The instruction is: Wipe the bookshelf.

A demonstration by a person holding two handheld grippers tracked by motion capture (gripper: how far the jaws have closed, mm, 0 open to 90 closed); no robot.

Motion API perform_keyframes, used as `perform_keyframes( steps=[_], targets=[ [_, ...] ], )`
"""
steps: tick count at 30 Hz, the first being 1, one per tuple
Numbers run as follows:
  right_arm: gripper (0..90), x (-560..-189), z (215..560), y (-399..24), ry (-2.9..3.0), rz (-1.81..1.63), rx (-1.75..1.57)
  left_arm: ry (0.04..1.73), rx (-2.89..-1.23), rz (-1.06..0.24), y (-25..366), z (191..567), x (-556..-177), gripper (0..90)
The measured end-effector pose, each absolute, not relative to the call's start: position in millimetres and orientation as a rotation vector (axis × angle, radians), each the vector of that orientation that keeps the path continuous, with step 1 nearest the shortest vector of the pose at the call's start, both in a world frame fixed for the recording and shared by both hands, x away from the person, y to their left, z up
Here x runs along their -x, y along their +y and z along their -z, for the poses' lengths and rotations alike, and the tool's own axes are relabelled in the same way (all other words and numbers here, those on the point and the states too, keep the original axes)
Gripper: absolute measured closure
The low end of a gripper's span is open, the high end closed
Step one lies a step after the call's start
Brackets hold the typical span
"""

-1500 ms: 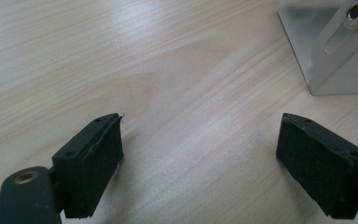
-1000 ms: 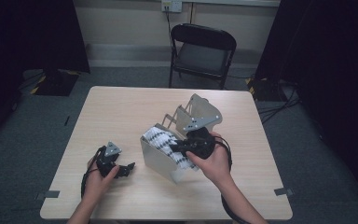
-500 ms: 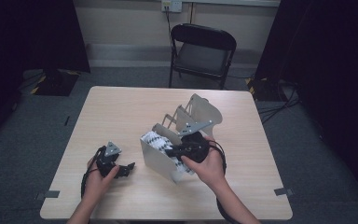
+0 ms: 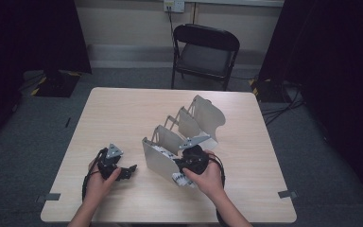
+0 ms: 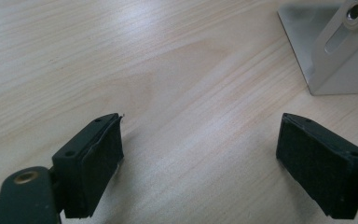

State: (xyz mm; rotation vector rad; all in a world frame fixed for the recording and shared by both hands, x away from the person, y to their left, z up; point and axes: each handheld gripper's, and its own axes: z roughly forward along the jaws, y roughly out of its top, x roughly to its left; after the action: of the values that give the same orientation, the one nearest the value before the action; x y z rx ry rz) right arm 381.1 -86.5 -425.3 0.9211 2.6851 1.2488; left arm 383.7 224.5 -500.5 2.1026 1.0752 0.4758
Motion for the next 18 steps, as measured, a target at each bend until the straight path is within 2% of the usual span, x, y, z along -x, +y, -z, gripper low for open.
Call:
perform_keyframes(
  steps=[18],
  targets=[
    [80.0,-379,472,-88,2.701,-1.164,-0.979,1.076,-2.101,-0.478,224,501,-384,14.1]
  ],
)
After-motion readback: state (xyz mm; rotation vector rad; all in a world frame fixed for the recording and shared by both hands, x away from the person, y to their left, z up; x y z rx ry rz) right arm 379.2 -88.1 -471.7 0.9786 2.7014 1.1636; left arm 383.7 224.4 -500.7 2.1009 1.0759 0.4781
